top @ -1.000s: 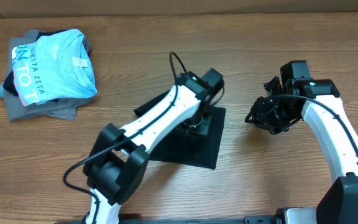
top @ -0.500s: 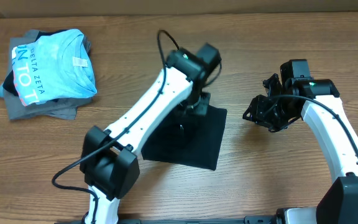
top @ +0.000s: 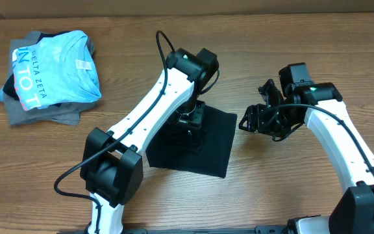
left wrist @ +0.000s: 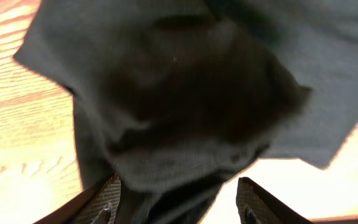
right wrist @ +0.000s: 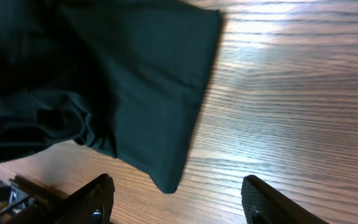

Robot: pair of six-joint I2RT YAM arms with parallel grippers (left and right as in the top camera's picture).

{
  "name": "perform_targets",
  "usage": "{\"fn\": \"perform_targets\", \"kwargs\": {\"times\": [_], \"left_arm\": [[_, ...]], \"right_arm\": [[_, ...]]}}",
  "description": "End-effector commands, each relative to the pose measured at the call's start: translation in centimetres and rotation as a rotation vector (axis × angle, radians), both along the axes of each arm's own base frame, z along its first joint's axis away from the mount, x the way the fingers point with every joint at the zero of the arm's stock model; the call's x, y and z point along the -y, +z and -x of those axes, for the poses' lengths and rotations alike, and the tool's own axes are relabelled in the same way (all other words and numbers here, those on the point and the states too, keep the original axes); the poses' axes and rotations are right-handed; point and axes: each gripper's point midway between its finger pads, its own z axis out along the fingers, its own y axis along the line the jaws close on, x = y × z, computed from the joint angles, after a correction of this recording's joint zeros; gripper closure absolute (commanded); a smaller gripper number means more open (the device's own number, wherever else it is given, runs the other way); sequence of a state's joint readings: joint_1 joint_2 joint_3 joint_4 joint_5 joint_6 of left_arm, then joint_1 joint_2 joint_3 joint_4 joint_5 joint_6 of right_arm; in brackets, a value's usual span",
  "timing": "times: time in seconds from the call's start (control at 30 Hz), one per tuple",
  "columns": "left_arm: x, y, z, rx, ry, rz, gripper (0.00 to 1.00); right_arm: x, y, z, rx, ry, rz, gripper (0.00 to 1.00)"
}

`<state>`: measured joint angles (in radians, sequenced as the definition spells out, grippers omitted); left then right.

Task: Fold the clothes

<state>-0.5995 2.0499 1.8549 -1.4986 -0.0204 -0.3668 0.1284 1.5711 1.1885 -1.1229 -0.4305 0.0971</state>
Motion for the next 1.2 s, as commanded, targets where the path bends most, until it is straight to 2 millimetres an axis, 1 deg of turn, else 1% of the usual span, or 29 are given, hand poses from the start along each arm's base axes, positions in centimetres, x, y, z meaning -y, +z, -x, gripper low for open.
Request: {"fn": "perform_targets", "kwargs": {"times": [0.0, 0.03, 0.07, 0.1, 0.17, 0.2, 0.27, 0.3, 0.4, 0.43, 0.47, 0.53, 0.6, 0.67, 0.73, 0.87, 0.93, 1.03, 1.07, 1.13, 1.17], "left_arm": [[-0.9, -1.6, -0.6, 0.022, -0.006, -0.032, 0.37], [-0.9, -2.0, -1.0, 0.04, -0.011, -0.035, 0.37], [-0.8, -2.3, -1.3, 0.054, -0.015, -0.031, 0.39], [-0.5, -2.5, -1.6, 0.064, -0.021, -0.018, 0.53], [0.5, -2.6, -1.7, 0.06, -0.021, 0.038, 0.89], [1.2, -2.5, -1.7, 0.055, -0.02, 0.074, 0.96], [3.5, -1.7, -1.5, 0.029, -0.037, 0.197, 0.96], [5.0, -0.9, -1.6, 0.021, -0.045, 0.279, 0.96], [7.7, 1.7, -2.8, 0.062, -0.06, 0.415, 0.96], [8.2, 2.5, -3.3, 0.087, -0.066, 0.436, 0.96], [8.6, 3.2, -3.7, 0.109, -0.072, 0.45, 0.96], [9.3, 4.1, -4.4, 0.147, -0.083, 0.474, 0.96], [10.1, 4.6, -4.9, 0.175, -0.095, 0.501, 0.96], [10.7, 4.6, -5.1, 0.194, -0.1, 0.515, 0.96], [11.5, 4.6, -5.1, 0.207, -0.11, 0.528, 0.96], [14.1, 4.3, -4.6, 0.223, -0.15, 0.556, 0.96], [15.5, 3.6, -4.1, 0.216, -0.163, 0.562, 0.95], [17.0, 2.2, -3.1, 0.193, -0.184, 0.557, 0.93], [17.5, 1.8, -2.8, 0.185, -0.189, 0.554, 0.93], [18.0, 1.2, -2.5, 0.174, -0.189, 0.552, 0.84], [18.2, 1.1, -2.4, 0.172, -0.192, 0.553, 0.77]], "right_arm": [[-0.4, -0.6, 0.0, -0.018, 0.013, -0.001, 0.31], [-0.3, -0.8, 0.0, -0.029, 0.002, 0.007, 0.31], [-0.3, -1.0, 0.0, -0.033, 0.002, 0.011, 0.32], [-0.2, -1.1, 0.0, -0.037, 0.0, 0.015, 0.32], [-0.1, -1.4, -0.1, -0.053, -0.027, 0.023, 0.32], [0.0, -1.5, -0.2, -0.057, -0.035, 0.024, 0.32], [0.0, -1.7, -0.3, -0.062, -0.039, 0.026, 0.36], [0.0, -1.8, -0.2, -0.068, -0.041, 0.026, 0.37], [0.0, -2.5, -0.1, -0.092, -0.043, 0.031, 0.44], [0.0, -2.9, 0.1, -0.101, -0.043, 0.032, 0.45], [0.0, -3.3, 0.2, -0.11, -0.043, 0.033, 0.49], [0.0, -4.4, 0.5, -0.131, -0.043, 0.036, 0.54], [0.1, -5.5, 0.9, -0.154, -0.042, 0.039, 0.55], [0.1, -6.5, 1.3, -0.178, -0.042, 0.043, 0.55], [0.2, -7.1, 1.6, -0.187, -0.042, 0.045, 0.54], [0.2, -7.4, 1.6, -0.185, -0.049, 0.045, 0.53], [0.2, -7.4, 1.5, -0.181, -0.049, 0.044, 0.5], [0.2, -7.4, 1.4, -0.178, -0.049, 0.045, 0.5], [0.3, -7.5, 1.3, -0.176, -0.055, 0.052, 0.52], [0.9, -7.8, 1.1, -0.182, -0.095, 0.089, 0.54], [1.1, -8.0, 1.1, -0.18, -0.107, 0.103, 0.54]]}}
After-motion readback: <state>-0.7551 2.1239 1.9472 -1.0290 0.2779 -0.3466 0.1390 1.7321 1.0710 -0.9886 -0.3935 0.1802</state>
